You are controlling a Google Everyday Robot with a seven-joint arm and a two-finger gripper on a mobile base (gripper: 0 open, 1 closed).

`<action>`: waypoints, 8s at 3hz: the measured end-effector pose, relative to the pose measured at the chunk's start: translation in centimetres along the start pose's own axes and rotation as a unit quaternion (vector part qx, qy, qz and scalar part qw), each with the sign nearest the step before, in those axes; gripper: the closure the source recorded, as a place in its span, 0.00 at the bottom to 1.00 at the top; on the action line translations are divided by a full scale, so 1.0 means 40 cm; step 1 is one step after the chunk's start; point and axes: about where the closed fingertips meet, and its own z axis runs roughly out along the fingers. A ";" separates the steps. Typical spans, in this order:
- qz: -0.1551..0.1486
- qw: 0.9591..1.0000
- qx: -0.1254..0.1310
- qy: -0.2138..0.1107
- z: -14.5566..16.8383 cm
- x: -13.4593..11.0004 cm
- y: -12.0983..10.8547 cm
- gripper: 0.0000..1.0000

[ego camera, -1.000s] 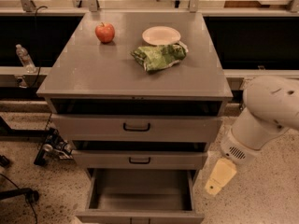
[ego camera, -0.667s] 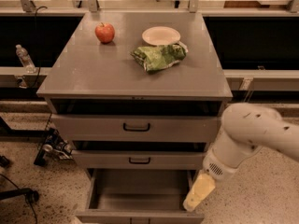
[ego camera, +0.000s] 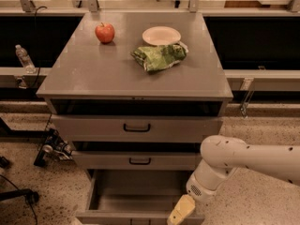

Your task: Close bottom drawer

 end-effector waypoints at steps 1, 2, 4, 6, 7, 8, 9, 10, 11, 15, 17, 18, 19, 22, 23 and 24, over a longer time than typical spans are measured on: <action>0.000 1.000 0.000 0.000 0.000 0.000 0.000 0.00; 0.035 0.999 -0.008 0.005 0.063 0.015 -0.046 0.00; 0.126 0.991 -0.019 0.039 0.264 0.056 -0.170 0.00; 0.212 0.973 -0.058 0.068 0.510 0.140 -0.301 0.00; 0.212 0.973 -0.058 0.068 0.510 0.140 -0.301 0.00; 0.202 0.973 -0.086 0.067 0.576 0.128 -0.318 0.00; 0.182 0.975 -0.114 0.065 0.647 0.109 -0.337 0.00; 0.171 0.975 -0.126 0.065 0.697 0.096 -0.356 0.00; 0.161 0.977 -0.130 0.058 0.745 0.081 -0.383 0.18; 0.139 0.983 -0.121 -0.021 0.801 0.036 -0.442 1.00; 0.121 0.985 -0.113 -0.038 0.796 0.001 -0.450 1.00; 0.091 0.989 -0.101 -0.062 0.783 -0.056 -0.461 1.00; 0.046 0.990 -0.087 -0.104 0.747 -0.138 -0.483 1.00; -0.024 0.989 -0.055 -0.137 0.716 -0.215 -0.498 1.00; -0.074 0.987 -0.026 -0.142 0.715 -0.246 -0.504 1.00; -0.131 0.979 0.020 -0.157 0.711 -0.301 -0.533 1.00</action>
Offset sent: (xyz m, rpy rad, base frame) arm -0.0001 -0.0230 -0.0839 -0.0364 0.1059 -0.1677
